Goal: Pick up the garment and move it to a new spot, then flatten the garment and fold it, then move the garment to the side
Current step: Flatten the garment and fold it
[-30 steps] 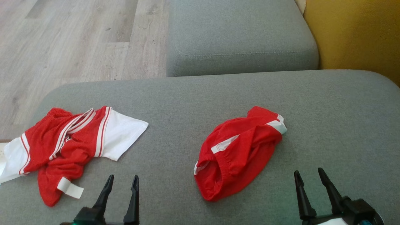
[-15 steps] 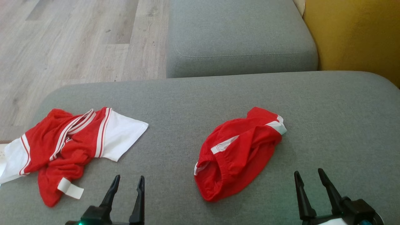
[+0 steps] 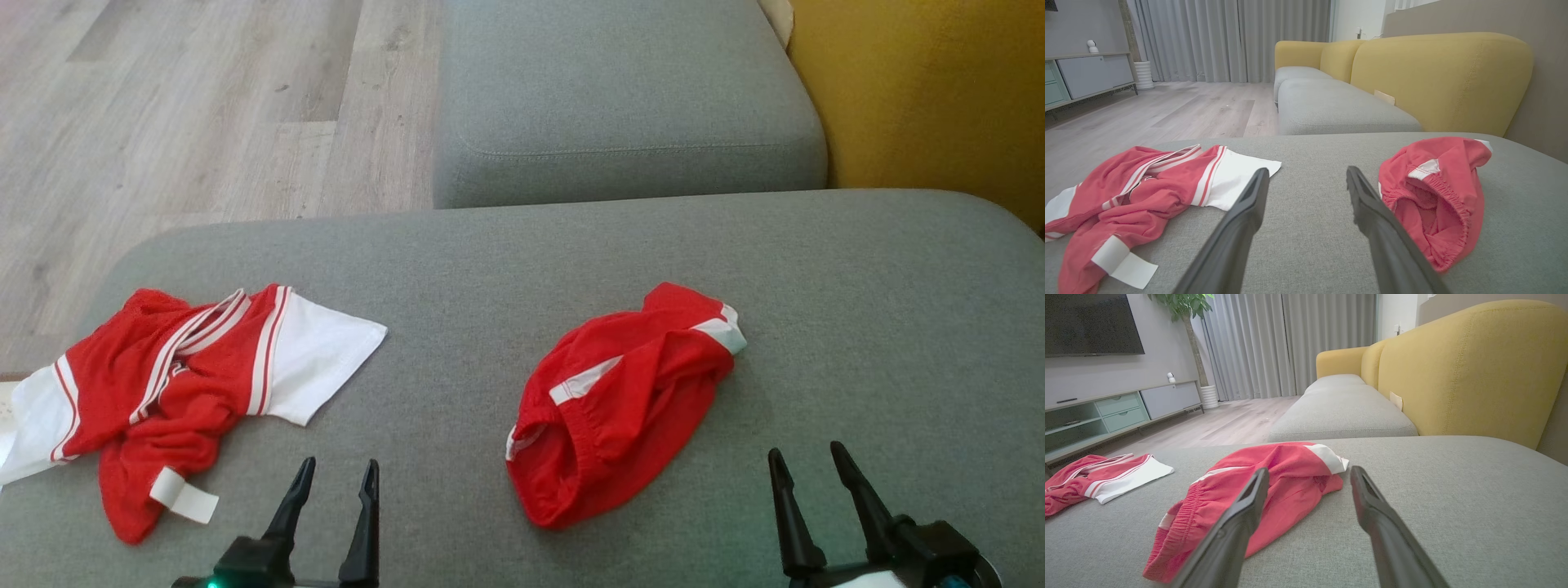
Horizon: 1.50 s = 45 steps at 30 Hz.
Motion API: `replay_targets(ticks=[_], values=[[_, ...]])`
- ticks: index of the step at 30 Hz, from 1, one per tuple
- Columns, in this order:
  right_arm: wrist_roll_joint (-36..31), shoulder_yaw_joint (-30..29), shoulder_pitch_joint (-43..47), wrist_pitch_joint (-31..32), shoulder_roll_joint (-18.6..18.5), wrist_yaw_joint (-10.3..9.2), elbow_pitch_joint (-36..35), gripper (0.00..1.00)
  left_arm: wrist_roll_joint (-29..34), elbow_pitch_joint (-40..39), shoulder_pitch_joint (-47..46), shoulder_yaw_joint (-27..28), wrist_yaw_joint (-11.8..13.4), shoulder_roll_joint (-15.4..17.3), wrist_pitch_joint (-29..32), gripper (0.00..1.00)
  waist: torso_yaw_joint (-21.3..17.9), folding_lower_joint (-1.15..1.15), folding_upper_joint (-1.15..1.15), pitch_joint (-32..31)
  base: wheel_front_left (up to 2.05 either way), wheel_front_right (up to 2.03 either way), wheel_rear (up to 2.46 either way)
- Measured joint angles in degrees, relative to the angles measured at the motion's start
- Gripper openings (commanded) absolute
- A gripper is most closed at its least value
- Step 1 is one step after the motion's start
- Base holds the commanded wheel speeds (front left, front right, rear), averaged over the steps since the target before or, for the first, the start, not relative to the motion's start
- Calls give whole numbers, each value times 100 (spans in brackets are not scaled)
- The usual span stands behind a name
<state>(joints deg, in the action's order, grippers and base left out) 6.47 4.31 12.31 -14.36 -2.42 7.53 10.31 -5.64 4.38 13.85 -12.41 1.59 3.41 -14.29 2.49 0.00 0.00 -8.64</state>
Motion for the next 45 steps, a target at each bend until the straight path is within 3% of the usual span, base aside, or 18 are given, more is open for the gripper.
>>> replay_targets(ticks=[16, 21, 27, 35, 40, 45], values=[[0, -2, -2, 0, 0, 0, 1, 100, -5, 93, -7, -16, -66, -1, 0, 100, -35, 0, 0, 17, 0, 0, 0], [1, -86, -14, 0, 0, 0, -2, 100, -154, 347, -144, -249, -375, -2, 0, 100, -85, 0, 0, 96, 0, 0, 0], [1, -47, -175, 0, 0, 0, 0, 100, -1449, 944, -654, -779, -768, -9, 0, 100, -190, 0, 0, 242, 0, 0, 0], [-190, 80, -417, 0, -9, 0, 32, 100, -1976, 1979, -1809, -1412, -842, -22, 0, 100, -409, 0, 0, 539, 0, 0, 0], [-246, 146, -573, 0, -36, 0, 33, 100, -2829, 2646, -2411, -2097, -871, -41, 10, 100, -585, 0, 0, 810, 0, 0, 0], [-246, 232, -678, 0, -71, 0, 31, 100, -4092, 2966, -2815, -2549, -871, -43, 113, 100, -735, 0, 0, 1109, 0, 0, 0]])
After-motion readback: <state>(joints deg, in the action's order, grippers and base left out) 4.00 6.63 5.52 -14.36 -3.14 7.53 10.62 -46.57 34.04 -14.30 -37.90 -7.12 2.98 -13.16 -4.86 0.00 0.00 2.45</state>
